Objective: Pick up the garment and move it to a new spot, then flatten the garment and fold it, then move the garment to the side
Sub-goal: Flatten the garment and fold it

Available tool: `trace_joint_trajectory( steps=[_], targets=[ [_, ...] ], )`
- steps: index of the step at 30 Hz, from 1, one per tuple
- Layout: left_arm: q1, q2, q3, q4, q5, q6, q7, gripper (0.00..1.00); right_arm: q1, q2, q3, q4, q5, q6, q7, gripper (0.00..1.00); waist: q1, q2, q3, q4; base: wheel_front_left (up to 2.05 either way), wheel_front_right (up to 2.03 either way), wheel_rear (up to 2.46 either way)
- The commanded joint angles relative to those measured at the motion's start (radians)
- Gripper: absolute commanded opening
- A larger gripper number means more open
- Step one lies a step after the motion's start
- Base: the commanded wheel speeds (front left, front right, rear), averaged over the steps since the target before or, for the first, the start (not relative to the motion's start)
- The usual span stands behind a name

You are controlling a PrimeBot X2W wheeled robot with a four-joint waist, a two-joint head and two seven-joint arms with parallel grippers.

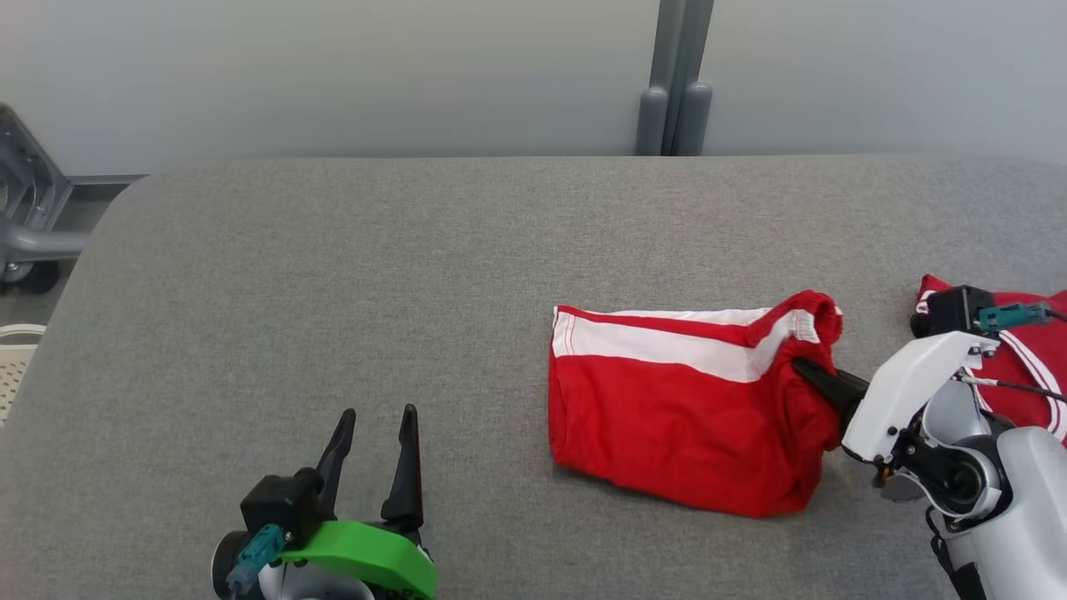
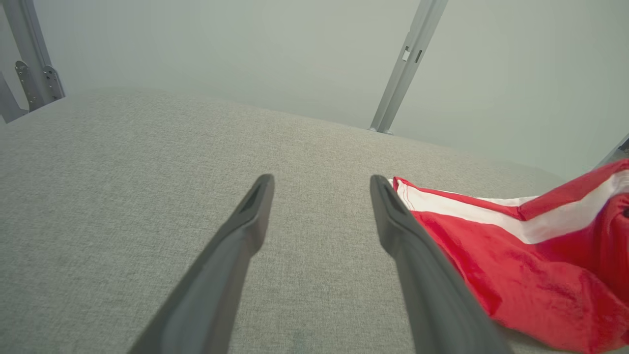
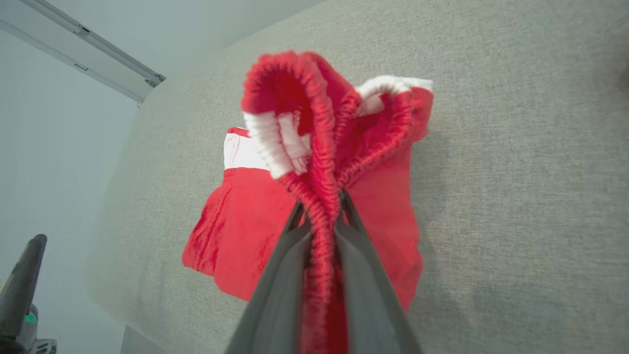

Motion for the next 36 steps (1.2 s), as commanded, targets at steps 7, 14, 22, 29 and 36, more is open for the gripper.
trace_joint_trajectory(
  steps=[7, 14, 22, 29, 36],
  targets=[
    [-0.013, -0.003, -0.001, -0.002, -0.009, -0.004, -0.006, 1.0, -0.021, 0.072, 0.017, -0.056, -0.006, 0.0, 0.05, 0.0, 0.0, -0.0001, 0.0, 0.033, 0.0, 0.0, 0.0],
    [-0.034, -0.021, -0.012, 0.0, -0.013, -0.011, -0.009, 1.0, -0.089, 0.143, 0.038, 0.0, -0.083, 0.0, 0.08, 0.0, 0.0, -0.0001, 0.018, 0.076, 0.0, 0.0, 0.0],
    [-0.063, -0.039, -0.031, 0.02, -0.013, -0.025, -0.015, 1.0, -0.162, 0.175, 0.066, 0.149, -0.17, 0.0, 0.09, 0.0, 0.0, -0.0001, 0.027, 0.126, 0.0, 0.0, 0.0],
    [-0.078, -0.05, -0.037, 0.033, -0.014, -0.029, -0.018, 1.0, -0.214, 0.181, 0.092, 0.272, -0.21, 0.0, 0.062, 0.0, 0.0, -0.0001, 0.031, 0.152, 0.0, 0.0, 0.0],
    [-0.089, -0.055, -0.039, 0.041, -0.012, -0.034, -0.017, 1.0, -0.274, 0.181, 0.154, 0.382, -0.172, 0.0, -0.006, 1.0, 0.0, -0.0001, 0.036, 0.16, 0.0, 0.0, 0.0]
  ],
)
